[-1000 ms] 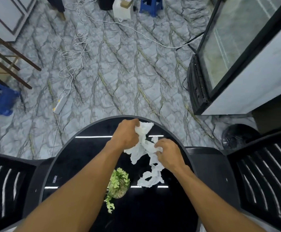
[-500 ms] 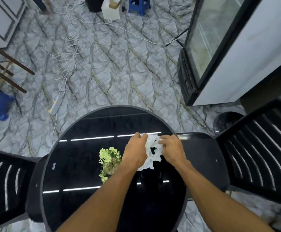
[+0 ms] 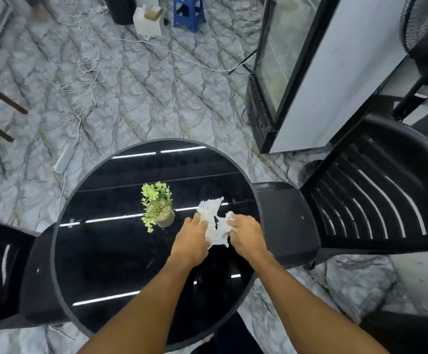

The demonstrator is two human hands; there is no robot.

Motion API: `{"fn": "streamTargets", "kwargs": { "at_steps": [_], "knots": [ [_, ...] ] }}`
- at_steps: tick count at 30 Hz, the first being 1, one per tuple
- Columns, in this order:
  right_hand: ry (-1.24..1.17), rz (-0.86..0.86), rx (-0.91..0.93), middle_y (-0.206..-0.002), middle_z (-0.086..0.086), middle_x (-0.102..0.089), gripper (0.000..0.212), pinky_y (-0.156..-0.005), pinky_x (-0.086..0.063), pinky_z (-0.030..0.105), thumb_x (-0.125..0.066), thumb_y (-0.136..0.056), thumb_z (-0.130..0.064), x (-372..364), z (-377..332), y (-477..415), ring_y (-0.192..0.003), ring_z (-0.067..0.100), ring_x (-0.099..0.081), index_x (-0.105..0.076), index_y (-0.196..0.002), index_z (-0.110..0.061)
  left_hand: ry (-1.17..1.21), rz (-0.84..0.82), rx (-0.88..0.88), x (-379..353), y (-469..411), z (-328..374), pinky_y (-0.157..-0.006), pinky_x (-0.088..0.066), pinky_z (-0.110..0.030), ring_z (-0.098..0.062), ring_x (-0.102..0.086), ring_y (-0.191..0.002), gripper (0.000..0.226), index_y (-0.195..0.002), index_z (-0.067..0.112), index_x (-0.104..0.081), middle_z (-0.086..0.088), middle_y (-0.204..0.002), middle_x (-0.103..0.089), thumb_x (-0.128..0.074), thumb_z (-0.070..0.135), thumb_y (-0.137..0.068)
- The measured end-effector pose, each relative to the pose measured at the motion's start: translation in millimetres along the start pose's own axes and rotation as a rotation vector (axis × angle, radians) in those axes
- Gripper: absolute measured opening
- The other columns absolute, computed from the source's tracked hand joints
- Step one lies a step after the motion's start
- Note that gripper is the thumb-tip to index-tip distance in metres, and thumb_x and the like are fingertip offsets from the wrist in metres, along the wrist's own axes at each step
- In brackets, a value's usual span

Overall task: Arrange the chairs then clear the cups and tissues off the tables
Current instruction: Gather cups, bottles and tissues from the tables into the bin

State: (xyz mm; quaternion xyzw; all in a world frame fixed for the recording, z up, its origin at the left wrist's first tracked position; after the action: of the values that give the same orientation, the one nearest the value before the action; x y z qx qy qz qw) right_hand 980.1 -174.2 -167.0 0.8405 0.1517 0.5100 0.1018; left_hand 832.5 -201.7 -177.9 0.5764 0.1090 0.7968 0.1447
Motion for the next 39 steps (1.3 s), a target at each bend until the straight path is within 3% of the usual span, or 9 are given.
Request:
{"fn": "streamTargets", "kwargs": {
  "at_steps": [5, 10, 15, 25, 28, 30, 32, 34, 39],
  "knots": [
    [-0.218, -0.016, -0.134, -0.095, 0.0, -0.073, 0.02, -0.079, -0.059, 0.034, -0.066, -0.084, -0.008, -9, 26, 14, -0.088, 0.018, -0.07, -0.079, -0.094, -0.019, 0.049, 0.074, 0.021, 2, 15, -1, -0.079, -0.052, -0.036, -0.022, -0.056, -0.097, 0.012, -0.097, 0.012, -0.07, -0.001, -0.111, -0.06, -0.067, 0.012, -0.086],
    [-0.369, 0.027, -0.205, -0.102, -0.008, -0.067, 0.029, -0.079, -0.055, 0.018, -0.065, -0.087, 0.001, 6, 36, 30, -0.087, 0.004, -0.069, -0.074, -0.112, -0.011, 0.199, 0.148, 0.065, 24, 31, 3, -0.071, -0.045, -0.028, -0.021, -0.06, -0.089, 0.003, -0.084, 0.014, -0.063, 0.002, -0.088, -0.061, -0.065, 0.015, -0.085],
    [-0.442, 0.064, -0.218, -0.117, 0.008, -0.068, 0.028, -0.083, -0.061, 0.039, -0.071, -0.08, -0.005, 39, 42, 38, -0.094, 0.015, -0.071, -0.076, -0.106, -0.015, 0.323, 0.204, 0.071, 61, 36, 23, -0.072, -0.051, -0.032, -0.02, -0.06, -0.083, 0.006, -0.085, 0.008, -0.066, -0.001, -0.087, -0.065, -0.067, 0.013, -0.08],
    [-0.476, 0.228, -0.231, -0.115, 0.006, -0.072, 0.03, -0.08, -0.06, 0.026, -0.081, -0.08, -0.012, 109, 72, 58, -0.096, 0.012, -0.068, -0.076, -0.109, -0.012, 0.384, 0.205, -0.046, 100, 27, 88, -0.073, -0.052, -0.031, -0.018, -0.061, -0.081, 0.004, -0.079, 0.01, -0.067, 0.004, -0.084, -0.064, -0.067, 0.014, -0.08],
    [-0.506, 0.286, -0.269, -0.117, 0.005, -0.071, 0.031, -0.077, -0.061, 0.029, -0.081, -0.08, -0.015, 133, 105, 76, -0.089, 0.009, -0.07, -0.076, -0.11, -0.013, 0.373, 0.142, -0.142, 98, 22, 134, -0.065, -0.054, -0.035, -0.019, -0.061, -0.07, 0.011, -0.067, 0.015, -0.061, 0.004, -0.072, -0.062, -0.061, 0.014, -0.078],
    [-0.519, 0.328, -0.29, -0.12, 0.004, -0.07, 0.031, -0.086, -0.059, 0.032, -0.08, -0.081, -0.015, 152, 129, 96, -0.098, 0.013, -0.07, -0.075, -0.111, -0.012, 0.342, 0.118, -0.214, 95, 23, 174, -0.074, -0.055, -0.034, -0.022, -0.063, -0.081, 0.006, -0.084, 0.01, -0.068, 0.0, -0.086, -0.067, -0.064, 0.014, -0.082],
    [-0.515, 0.374, -0.327, -0.121, 0.002, -0.07, 0.03, -0.098, -0.05, 0.023, -0.079, -0.083, -0.014, 168, 160, 123, -0.113, 0.014, -0.064, -0.074, -0.113, -0.011, 0.309, 0.099, -0.289, 88, 26, 219, -0.088, -0.053, -0.034, -0.024, -0.063, -0.1, 0.026, -0.112, 0.009, -0.068, -0.005, -0.107, -0.067, -0.067, 0.016, -0.087],
    [-0.515, 0.44, -0.379, -0.121, -0.001, -0.07, 0.03, -0.095, -0.041, 0.014, -0.078, -0.083, -0.015, 185, 197, 155, -0.118, 0.012, -0.06, -0.075, -0.113, -0.013, 0.285, 0.07, -0.382, 78, 33, 269, -0.094, -0.051, -0.034, -0.023, -0.062, -0.107, 0.041, -0.128, 0.013, -0.062, -0.004, -0.116, -0.067, -0.068, 0.018, -0.088],
    [-0.559, 0.608, -0.549, -0.111, 0.002, -0.074, 0.03, -0.086, -0.04, 0.011, -0.079, -0.079, -0.014, 222, 303, 252, -0.105, 0.016, -0.067, -0.077, -0.109, -0.016, 0.177, -0.005, -0.606, 43, 63, 409, -0.081, -0.052, -0.034, -0.025, -0.065, -0.093, 0.021, -0.105, 0.012, -0.066, -0.002, -0.097, -0.069, -0.064, 0.018, -0.085]
  ]
}}
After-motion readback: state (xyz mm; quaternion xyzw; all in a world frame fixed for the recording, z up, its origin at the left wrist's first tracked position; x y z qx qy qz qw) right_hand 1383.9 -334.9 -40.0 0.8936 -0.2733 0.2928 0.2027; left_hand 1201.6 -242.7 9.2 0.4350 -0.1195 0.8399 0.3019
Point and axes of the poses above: each hand's wrist, its own y-axis away from the middle knuckle, its own x-axis out of the back of the hand, z = x × y, the point moved 9 cm from there along -y, towards the middle knuckle
